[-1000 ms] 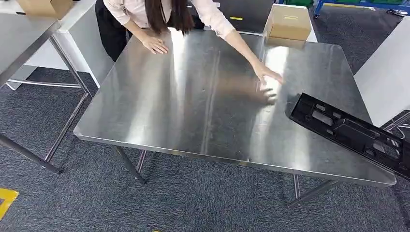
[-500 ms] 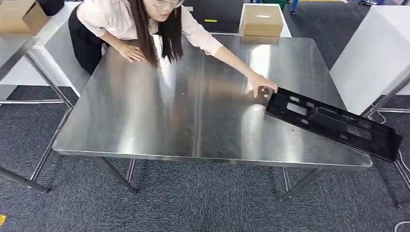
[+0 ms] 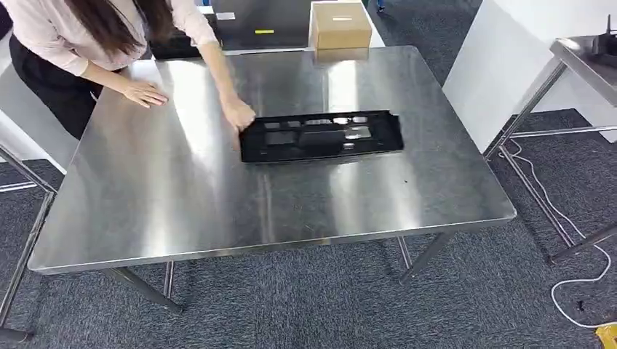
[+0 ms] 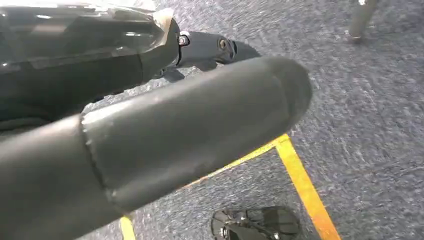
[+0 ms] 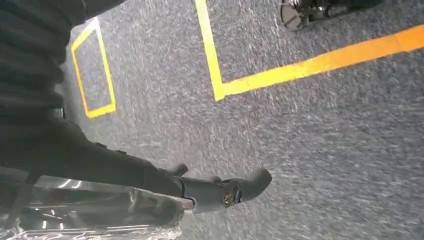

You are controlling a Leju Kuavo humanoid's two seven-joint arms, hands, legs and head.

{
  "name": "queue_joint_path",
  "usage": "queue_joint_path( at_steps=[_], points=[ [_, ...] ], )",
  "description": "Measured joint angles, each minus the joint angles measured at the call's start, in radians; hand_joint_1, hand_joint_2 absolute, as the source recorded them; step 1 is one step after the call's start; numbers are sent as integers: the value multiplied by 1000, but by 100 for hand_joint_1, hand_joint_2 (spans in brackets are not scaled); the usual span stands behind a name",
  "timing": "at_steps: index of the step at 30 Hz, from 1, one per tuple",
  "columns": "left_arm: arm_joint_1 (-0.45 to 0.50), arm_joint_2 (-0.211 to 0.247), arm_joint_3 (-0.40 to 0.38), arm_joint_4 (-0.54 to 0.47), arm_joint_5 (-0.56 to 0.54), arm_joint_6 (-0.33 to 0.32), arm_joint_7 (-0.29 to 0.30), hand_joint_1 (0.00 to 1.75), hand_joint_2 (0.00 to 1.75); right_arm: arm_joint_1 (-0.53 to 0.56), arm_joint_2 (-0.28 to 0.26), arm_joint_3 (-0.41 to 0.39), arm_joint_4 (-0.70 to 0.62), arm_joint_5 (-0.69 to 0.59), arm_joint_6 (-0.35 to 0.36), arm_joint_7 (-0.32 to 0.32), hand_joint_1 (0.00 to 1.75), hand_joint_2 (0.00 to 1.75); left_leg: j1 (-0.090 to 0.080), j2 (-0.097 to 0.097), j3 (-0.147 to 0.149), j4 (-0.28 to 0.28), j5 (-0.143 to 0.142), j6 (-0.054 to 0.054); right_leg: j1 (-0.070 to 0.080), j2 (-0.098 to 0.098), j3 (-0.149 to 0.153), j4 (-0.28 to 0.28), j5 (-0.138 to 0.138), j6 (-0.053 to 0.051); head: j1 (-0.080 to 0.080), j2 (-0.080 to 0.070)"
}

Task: Take the parts from the cabinet and place them on the table.

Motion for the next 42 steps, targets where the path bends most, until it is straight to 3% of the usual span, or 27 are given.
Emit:
queue_joint_path(
  at_steps=[2, 3, 5, 6, 7, 9, 10, 11, 15, 16, 17, 20, 22, 24, 25, 26, 30, 31, 32, 33, 35, 36, 37, 39, 40, 41, 42],
  points=[
    [0, -1, 0, 0, 0, 0, -1, 0, 0, -3, -1, 0, 0, 0, 0, 0, 0, 175, -2, 26, 3, -7, 4, 24, 1, -88, -36, 80, -44, -12, 3, 0],
    [1, -1, 0, 0, 0, 0, -1, 0, 0, -5, 0, 0, 0, 0, 0, 0, 0, 175, -6, 41, 3, -6, 3, 27, 2, -109, -78, 161, -84, -20, 7, 0],
    [2, -1, 0, 0, -1, 0, -1, 0, 0, -6, 0, 0, 0, 0, 0, 0, 0, 175, -16, 74, 1, -6, 1, 32, 4, -118, -156, 317, -140, -21, 7, 0],
    [2, -1, 0, 0, -1, 0, -1, 0, 0, -4, 0, 0, 0, 0, 0, 0, 0, 175, -20, 86, 2, -6, 0, 33, 4, -120, -162, 334, -139, -17, 6, 0],
    [2, -1, 0, 0, -1, 0, -1, 0, 0, -2, -1, 0, 0, 0, 0, 0, 0, 175, -22, 96, 3, -6, -1, 34, 4, -122, -145, 304, -122, -12, 6, 0],
    [0, -2, 0, 0, -1, 0, -1, 0, 0, -1, -2, 0, 0, 0, 0, 0, 0, 175, -26, 118, 7, -6, -2, 33, 10, -141, -46, 126, -55, -4, 6, 0],
    [-1, -2, 0, 0, -1, 0, -1, 0, 0, -3, -3, 0, 0, 0, 0, 0, 0, 175, -27, 127, 11, -5, -4, 31, 15, -184, 7, 32, -32, -10, 8, 0],
    [0, -3, 0, 0, -1, 0, -1, 0, 0, -5, -3, 0, 0, 0, 0, 0, 0, 175, -36, 136, 15, -3, -9, 25, 27, -213, 8, 15, -19, -22, 4, 0],
    [-4, -3, 0, 0, -1, -3, -5, 0, 0, -1, -3, 0, 1, -5, 0, -5, 0, 175, -34, 171, 29, -6, -18, 7, 24, -172, 7, 3, -5, -43, 6, 0],
    [-5, -1, 0, 0, -1, -3, -6, 0, 0, 0, -1, 0, 1, -7, 0, -5, 0, 175, -26, 133, 25, 8, -30, -5, 1, -162, 23, -2, 3, -51, 6, 0],
    [-3, -1, 0, 0, -2, -3, -6, 0, 0, -2, -1, 0, 1, -8, 0, -5, 0, 175, -23, 89, 11, 47, -64, -9, 1, -151, 19, -3, 4, -56, 5, 0],
    [2, 2, 0, 0, -3, -6, -6, 0, 0, -3, 0, 0, 2, -13, 3, -7, 0, 175, -13, 51, -89, 269, -176, -20, 3, -117, 13, 1, 9, -62, 2, 0],
    [4, 2, 0, 0, -3, -6, -6, 0, 0, 1, 0, 0, 3, -13, 3, -10, 0, 175, -6, 50, -99, 284, -153, -26, 0, -93, 14, 3, 9, -61, 4, 0],
    [4, 4, 0, 0, -3, -6, -7, 0, 0, 0, 1, 0, 4, -14, 8, -15, 0, 175, 7, 41, -34, 136, -56, -35, -7, -62, 14, 11, 8, -60, 3, 0],
    [3, 5, 0, 0, -3, -6, -8, 0, 0, -1, 2, 0, 4, -14, 9, -16, 0, 175, 17, 15, 9, 44, -14, -40, -9, -47, 13, 17, 5, -51, 2, 0],
    [4, 5, 0, 2, -3, -6, -9, 0, 0, -2, 1, 0, 4, -14, 10, -16, 0, 175, 20, -44, 19, 24, -36, -47, -4, -38, 6, 21, 4, -42, 3, 0],
    [0, 8, 0, 3, -2, -4, -12, 0, 0, 1, 2, 0, 5, -14, 10, -18, 0, 175, -3, 2, 15, 19, -24, -3, 1, -3, -19, 13, 15, -4, 3, 0],
    [-1, 8, 0, 3, -2, -3, -13, 0, 0, 1, 2, 0, 6, -14, 10, -18, 0, 175, 1, 17, 13, 12, -15, 11, -3, -10, -21, 19, 13, -1, 4, 0],
    [-2, 8, 0, 3, -2, -3, -13, 0, 0, 0, 2, 0, 6, -14, 10, -18, 0, 175, -1, 27, 13, 10, -13, 20, -2, -64, -39, 57, -10, -7, 5, 0],
    [-2, 9, 0, 3, -2, -2, -14, 0, 0, -2, 3, 0, 6, -14, 10, -18, 0, 175, -2, 40, 10, 10, -12, 27, -1, -97, -71, 124, -46, -14, 11, 0],
    [2, 10, 0, 3, -2, -2, -14, 0, 0, -6, 5, 0, 7, -13, 10, -18, 0, 175, -8, 72, 7, 11, -13, 30, -1, -117, -147, 279, -111, -21, 12, 0],
    [3, 11, 0, 3, -2, -2, -14, 0, 0, -5, 6, 0, 8, -13, 10, -18, 0, 175, -12, 87, 5, 11, -13, 30, 1, -119, -171, 335, -128, -16, 13, 0],
    [3, 11, 0, 3, -2, -3, -14, 0, 0, -3, 6, 0, 8, -12, 10, -18, 0, 175, -15, 101, 5, 11, -13, 30, 1, -120, -167, 334, -123, -10, 11, 0],
    [1, 11, 0, 3, -2, -3, -14, 0, 0, 0, 5, 0, 8, -12, 11, -18, 0, 175, -19, 123, 5, 11, -13, 30, 6, -132, -86, 200, -75, 1, 14, 0],
    [-1, 11, 0, 3, -2, -5, -14, 0, 0, -1, 5, 0, 8, -13, 13, -18, 0, 175, -20, 134, 7, 11, -13, 30, 9, -154, -30, 102, -46, 1, 13, 0],
    [-1, 10, 0, 3, -3, -6, -14, 0, 0, -4, 5, 0, 8, -12, 14, -18, 0, 175, -23, 143, 10, 11, -14, 28, 17, -208, 7, 25, -29, -15, 14, 0],
    [0, 10, 0, 3, -3, -6, -14, 0, 0, -7, 5, 0, 8, -12, 16, -17, 0, 175, -31, 154, 14, 12, -20, 20, 27, -229, 7, 23, -19, -20, 13, 0]
  ],
)
